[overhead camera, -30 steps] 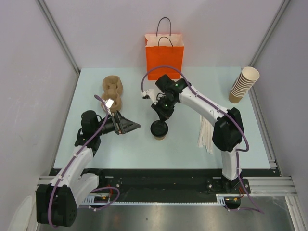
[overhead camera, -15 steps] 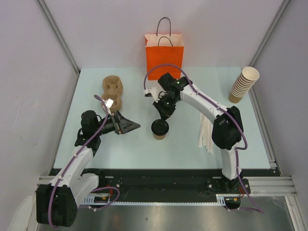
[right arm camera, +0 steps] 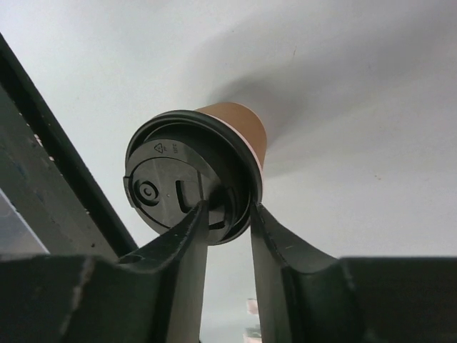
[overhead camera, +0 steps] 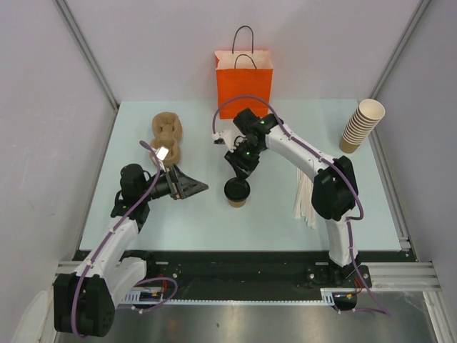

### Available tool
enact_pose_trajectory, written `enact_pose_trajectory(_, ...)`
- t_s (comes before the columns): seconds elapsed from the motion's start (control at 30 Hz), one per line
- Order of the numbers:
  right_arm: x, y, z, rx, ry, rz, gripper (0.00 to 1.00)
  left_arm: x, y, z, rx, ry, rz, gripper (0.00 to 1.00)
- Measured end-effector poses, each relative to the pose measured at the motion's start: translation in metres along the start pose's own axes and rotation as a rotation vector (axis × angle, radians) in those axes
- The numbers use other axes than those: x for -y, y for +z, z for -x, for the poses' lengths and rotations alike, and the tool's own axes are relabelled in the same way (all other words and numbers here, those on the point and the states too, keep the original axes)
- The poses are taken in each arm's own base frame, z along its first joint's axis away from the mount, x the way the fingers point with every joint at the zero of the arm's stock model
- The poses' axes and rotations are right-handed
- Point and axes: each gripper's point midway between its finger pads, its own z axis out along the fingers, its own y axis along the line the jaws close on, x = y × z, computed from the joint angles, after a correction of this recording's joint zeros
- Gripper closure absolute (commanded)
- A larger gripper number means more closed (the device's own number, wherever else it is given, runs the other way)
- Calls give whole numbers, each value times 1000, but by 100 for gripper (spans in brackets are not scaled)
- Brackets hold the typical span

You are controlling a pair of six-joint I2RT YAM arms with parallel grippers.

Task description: Pack the takeout coffee

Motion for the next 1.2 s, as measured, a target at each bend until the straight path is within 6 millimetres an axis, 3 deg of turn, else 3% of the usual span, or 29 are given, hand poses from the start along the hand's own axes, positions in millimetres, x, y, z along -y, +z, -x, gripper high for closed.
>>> enact_pose_trajectory(0.17, -1, -3, -1, -8, 9, 7, 38, 0, 0, 0, -1, 2, 0, 2)
enact_pose_trajectory(0.27, 0, -14, 6, 16, 13, 7, 29, 0, 0, -1, -4, 2, -3, 4)
enact_pose_trajectory(0.33, 4, -22, 12, 47, 17, 7, 28, 0, 0, -2, -11, -2, -6, 6)
enact_pose_trajectory(0.43, 8, -38, 14, 89, 42, 23, 36, -1, 1, -4, -26, -2, -15, 25)
enact_pose_trajectory(0.47, 12, -44, 13, 104, 57, 25, 40, -1, 2, -5, -31, -1, -18, 43)
enact_pose_trajectory(0.53, 12, -59, 12, 168, 117, 66, 48, -1, 7, -9, -53, -1, -26, 63)
enact_pose_trajectory(0.6, 6, -70, 9, 222, 180, 115, 56, 2, 14, -17, -91, -12, -47, 73)
enact_pose_trajectory(0.63, 2, -74, 9, 266, 221, 150, 64, 4, 19, -21, -116, -9, -63, 83)
enact_pose_trajectory(0.73, -22, -74, 3, 335, 349, 279, 78, 10, 37, -39, -209, -26, -109, 98)
enact_pose_trajectory(0.83, -44, -58, -1, 331, 440, 402, 85, 12, 49, -48, -269, -49, -131, 100)
enact_pose_trajectory(0.97, -55, -40, 3, 313, 494, 493, 91, 10, 66, -47, -305, -78, -144, 100)
enact_pose_trajectory(1.2, -47, -19, 4, 303, 550, 536, 94, -1, 83, -45, -327, -118, -133, 100)
